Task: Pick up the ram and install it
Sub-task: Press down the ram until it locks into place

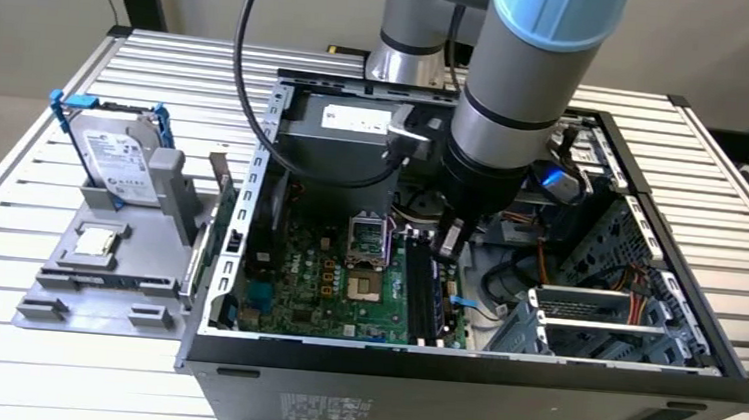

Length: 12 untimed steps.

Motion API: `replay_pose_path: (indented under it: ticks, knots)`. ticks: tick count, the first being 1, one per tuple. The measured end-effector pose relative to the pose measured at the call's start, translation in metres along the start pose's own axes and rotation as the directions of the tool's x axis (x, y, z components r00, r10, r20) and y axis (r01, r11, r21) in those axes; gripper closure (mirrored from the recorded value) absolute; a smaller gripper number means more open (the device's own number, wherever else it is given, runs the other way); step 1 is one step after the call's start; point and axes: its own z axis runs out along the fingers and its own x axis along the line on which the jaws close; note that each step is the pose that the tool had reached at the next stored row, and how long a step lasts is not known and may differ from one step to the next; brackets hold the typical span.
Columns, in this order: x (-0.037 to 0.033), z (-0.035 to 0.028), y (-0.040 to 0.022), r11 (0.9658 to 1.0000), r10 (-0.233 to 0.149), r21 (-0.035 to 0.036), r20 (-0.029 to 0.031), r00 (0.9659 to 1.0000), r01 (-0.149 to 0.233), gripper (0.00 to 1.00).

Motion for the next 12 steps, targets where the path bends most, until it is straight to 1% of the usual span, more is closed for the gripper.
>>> replay_pose_path:
  ticks: [2, 3, 6, 8, 11, 12]
  knots:
    - [0.0000, 0.0000, 0.0000, 0.9994, -0.036, 0.0005, 0.0005, 0.9994, 0.036, 1.00]
    - [0.0000, 0.0001, 0.0000, 0.9985, -0.054, 0.0001, 0.0007, 0.9985, 0.054, 1.00]
    - [0.0001, 0.0007, 0.0001, 0.9942, -0.108, -0.0014, 0.0011, 0.9942, 0.108, 1.00]
    - [0.0001, 0.0009, 0.0001, 0.9895, -0.144, -0.0023, 0.0016, 0.9895, 0.144, 1.00]
    - [0.0001, 0.0014, 0.0001, 0.9800, -0.199, -0.0037, 0.0024, 0.9800, 0.199, 1.00]
    - [0.0001, 0.0019, 0.0001, 0.9773, -0.212, -0.0040, 0.0031, 0.9773, 0.212, 1.00]
